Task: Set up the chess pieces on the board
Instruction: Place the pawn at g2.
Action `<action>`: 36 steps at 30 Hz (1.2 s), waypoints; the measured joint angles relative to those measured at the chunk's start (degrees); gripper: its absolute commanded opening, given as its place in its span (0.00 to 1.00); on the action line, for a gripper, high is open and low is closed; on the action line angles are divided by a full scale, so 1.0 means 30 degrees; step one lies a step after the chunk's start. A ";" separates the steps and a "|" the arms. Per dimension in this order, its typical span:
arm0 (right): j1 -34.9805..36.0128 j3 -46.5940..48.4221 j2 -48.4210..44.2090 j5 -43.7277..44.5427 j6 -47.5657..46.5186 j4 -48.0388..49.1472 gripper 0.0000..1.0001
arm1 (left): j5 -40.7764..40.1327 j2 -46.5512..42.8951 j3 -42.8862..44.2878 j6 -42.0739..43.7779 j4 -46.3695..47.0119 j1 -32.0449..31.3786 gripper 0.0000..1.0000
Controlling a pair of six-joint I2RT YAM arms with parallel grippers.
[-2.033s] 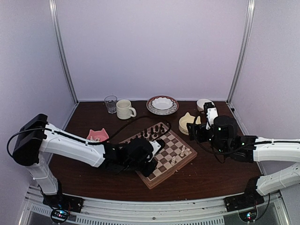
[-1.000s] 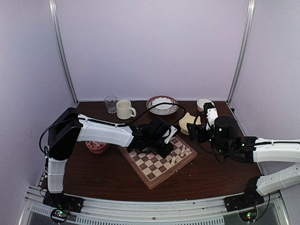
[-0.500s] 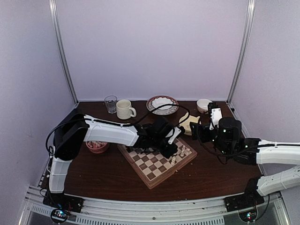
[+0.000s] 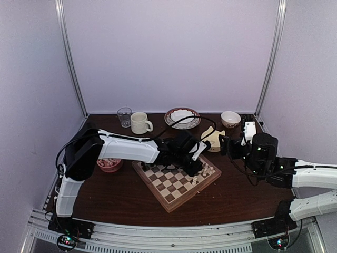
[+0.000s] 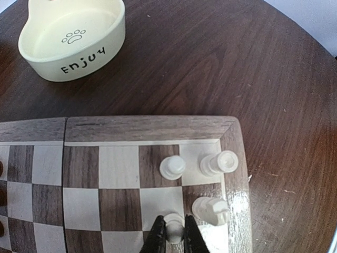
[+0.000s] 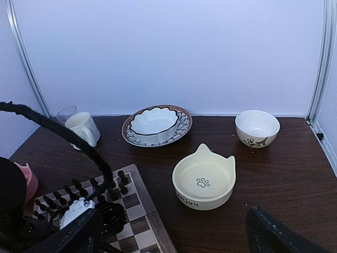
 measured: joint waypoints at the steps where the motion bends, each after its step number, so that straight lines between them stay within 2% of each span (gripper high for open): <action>1: 0.0000 0.0000 0.0000 0.0000 0.0000 0.0007 0.98 | 0.0022 0.0109 0.0095 0.0022 -0.0007 0.0000 0.00; 36: 0.0000 -0.0007 0.0015 -0.0007 -0.0022 0.0393 0.97 | -0.0641 0.0707 0.0969 0.0692 -0.0459 0.0000 0.00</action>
